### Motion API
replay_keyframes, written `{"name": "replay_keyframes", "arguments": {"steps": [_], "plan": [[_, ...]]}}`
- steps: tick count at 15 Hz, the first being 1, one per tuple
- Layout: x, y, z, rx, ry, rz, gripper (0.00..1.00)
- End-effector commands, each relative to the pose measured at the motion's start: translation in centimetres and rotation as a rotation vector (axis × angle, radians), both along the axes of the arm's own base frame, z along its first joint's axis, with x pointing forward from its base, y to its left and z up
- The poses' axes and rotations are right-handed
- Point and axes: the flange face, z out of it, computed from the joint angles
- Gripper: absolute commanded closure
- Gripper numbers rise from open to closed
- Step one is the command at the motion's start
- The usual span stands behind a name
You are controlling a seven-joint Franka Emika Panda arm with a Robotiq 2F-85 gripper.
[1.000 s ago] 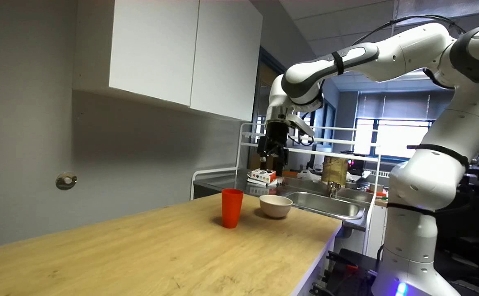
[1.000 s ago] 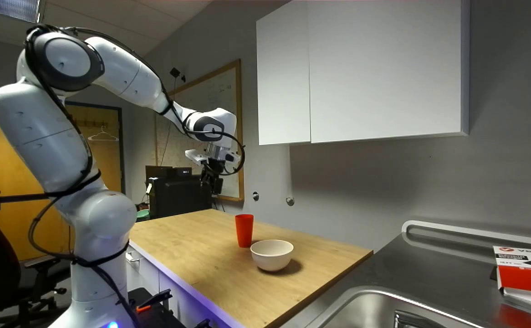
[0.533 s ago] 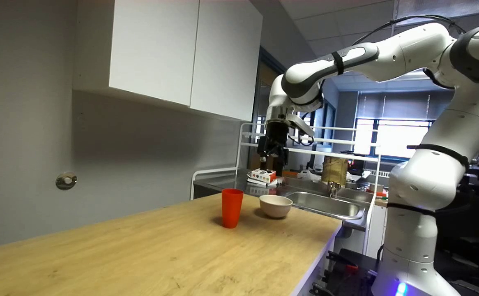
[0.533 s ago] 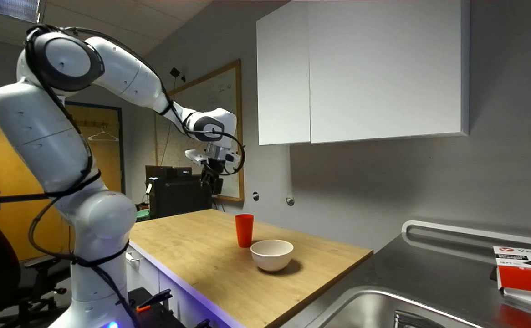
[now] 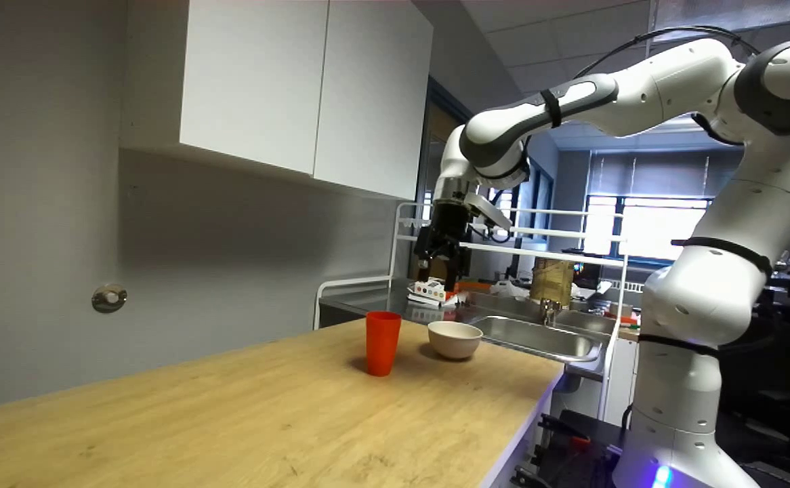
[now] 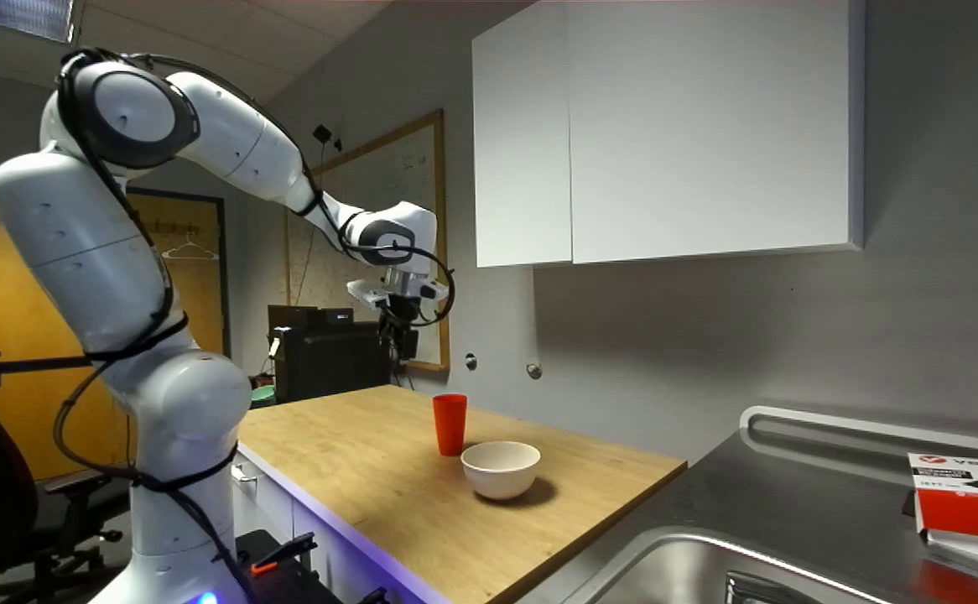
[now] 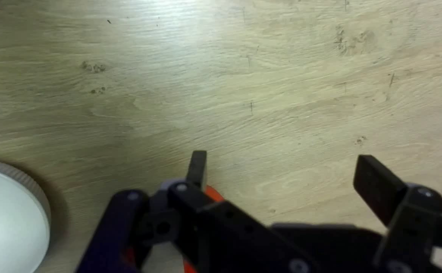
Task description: Pour the contents inside the orange cup into the white bowl
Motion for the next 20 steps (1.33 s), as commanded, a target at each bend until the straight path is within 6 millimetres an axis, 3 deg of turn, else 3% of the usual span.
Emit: {"name": "replay_keyframes", "arguments": {"steps": [1,10,16,20], "plan": [[1.7,2.1,-0.5,-0.007,-0.027,0.017,0.00],[5.1,7.6,-1.7,-0.073,-0.101,0.117,0.00],[9.0,8.5,-1.6,-0.127,-0.151,0.135,0.00],[12.0,8.1,-2.7,-0.159,-0.141,0.126,0.00]]}}
